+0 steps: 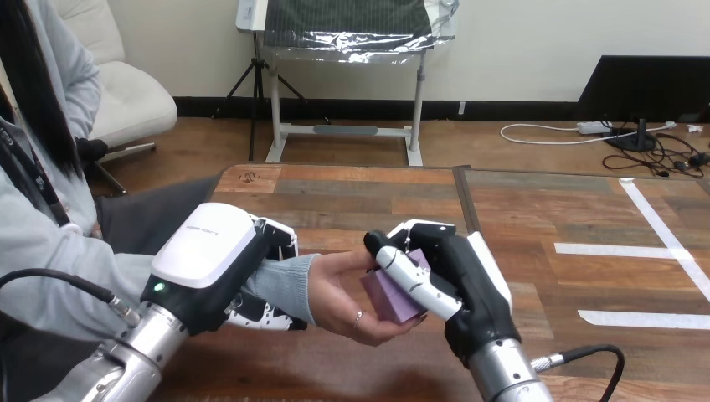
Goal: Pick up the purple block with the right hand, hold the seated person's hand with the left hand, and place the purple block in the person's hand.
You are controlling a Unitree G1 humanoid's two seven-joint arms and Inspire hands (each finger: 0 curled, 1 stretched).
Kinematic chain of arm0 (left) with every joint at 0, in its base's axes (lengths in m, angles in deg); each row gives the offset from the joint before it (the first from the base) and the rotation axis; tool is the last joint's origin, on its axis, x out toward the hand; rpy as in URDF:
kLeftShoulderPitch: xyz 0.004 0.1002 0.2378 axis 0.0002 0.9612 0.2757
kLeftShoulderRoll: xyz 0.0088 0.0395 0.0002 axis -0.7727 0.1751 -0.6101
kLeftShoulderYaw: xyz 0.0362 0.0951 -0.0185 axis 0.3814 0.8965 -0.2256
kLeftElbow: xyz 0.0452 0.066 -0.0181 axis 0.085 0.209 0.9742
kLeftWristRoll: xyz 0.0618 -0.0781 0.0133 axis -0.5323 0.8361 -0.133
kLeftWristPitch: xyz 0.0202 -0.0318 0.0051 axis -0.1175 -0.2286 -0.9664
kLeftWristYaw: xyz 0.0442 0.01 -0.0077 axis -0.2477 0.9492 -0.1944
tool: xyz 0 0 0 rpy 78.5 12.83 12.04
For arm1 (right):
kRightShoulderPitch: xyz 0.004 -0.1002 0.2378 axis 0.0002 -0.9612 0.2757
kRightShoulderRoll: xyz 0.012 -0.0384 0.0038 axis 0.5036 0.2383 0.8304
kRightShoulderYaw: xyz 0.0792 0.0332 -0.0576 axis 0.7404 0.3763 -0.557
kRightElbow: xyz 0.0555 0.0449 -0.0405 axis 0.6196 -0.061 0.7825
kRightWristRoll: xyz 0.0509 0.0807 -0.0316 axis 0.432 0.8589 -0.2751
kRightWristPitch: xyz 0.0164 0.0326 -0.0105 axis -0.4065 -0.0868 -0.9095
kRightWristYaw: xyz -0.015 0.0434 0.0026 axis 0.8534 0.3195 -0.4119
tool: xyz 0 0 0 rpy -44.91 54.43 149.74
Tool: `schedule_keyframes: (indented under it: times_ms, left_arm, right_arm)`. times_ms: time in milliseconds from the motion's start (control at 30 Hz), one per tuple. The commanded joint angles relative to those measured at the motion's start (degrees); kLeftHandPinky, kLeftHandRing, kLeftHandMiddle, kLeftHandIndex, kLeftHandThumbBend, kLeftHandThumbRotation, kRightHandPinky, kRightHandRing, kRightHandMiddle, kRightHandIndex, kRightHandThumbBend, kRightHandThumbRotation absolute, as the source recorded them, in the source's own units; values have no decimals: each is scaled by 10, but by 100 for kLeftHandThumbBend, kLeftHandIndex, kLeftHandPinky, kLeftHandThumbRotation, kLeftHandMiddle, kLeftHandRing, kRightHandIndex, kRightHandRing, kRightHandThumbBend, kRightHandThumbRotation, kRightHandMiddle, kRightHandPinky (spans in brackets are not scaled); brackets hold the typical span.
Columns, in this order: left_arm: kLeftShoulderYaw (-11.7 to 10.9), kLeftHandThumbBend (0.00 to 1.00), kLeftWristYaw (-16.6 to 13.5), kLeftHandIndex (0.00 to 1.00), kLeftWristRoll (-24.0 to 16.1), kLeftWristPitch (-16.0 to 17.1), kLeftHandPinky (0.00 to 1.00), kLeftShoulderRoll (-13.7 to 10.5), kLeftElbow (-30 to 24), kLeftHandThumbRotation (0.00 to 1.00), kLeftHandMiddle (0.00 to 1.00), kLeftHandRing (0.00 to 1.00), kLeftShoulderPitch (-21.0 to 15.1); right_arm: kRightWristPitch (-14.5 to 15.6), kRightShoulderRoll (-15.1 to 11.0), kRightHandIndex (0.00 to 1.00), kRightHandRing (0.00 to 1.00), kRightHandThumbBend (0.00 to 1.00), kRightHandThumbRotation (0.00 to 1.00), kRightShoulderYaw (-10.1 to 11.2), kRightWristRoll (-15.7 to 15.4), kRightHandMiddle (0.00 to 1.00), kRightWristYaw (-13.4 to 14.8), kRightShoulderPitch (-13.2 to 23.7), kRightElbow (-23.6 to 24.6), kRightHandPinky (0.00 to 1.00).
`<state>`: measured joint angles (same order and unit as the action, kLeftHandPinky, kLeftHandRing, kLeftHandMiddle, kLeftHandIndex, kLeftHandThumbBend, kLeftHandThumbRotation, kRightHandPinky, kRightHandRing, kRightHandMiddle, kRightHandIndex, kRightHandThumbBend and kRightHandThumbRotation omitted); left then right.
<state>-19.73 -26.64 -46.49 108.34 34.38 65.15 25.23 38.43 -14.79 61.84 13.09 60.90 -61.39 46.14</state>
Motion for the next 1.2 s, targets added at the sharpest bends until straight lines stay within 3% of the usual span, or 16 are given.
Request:
schedule_keyframes:
  times_ms: [0,600,1167]
  left_arm:
    - [-17,86,-12,31,15,9,23,28,-30,19,29,25,-79]
    - [-6,89,-19,31,8,12,23,53,2,18,30,26,-101]
    - [-6,89,-25,32,8,10,22,67,3,18,30,25,-97]
  right_arm:
    - [-14,19,13,5,21,10,-26,-19,9,9,12,37,0]
    - [-5,37,13,5,20,2,-64,-80,10,53,19,50,1]
    - [-10,39,15,6,20,5,-60,-87,11,57,39,37,1]
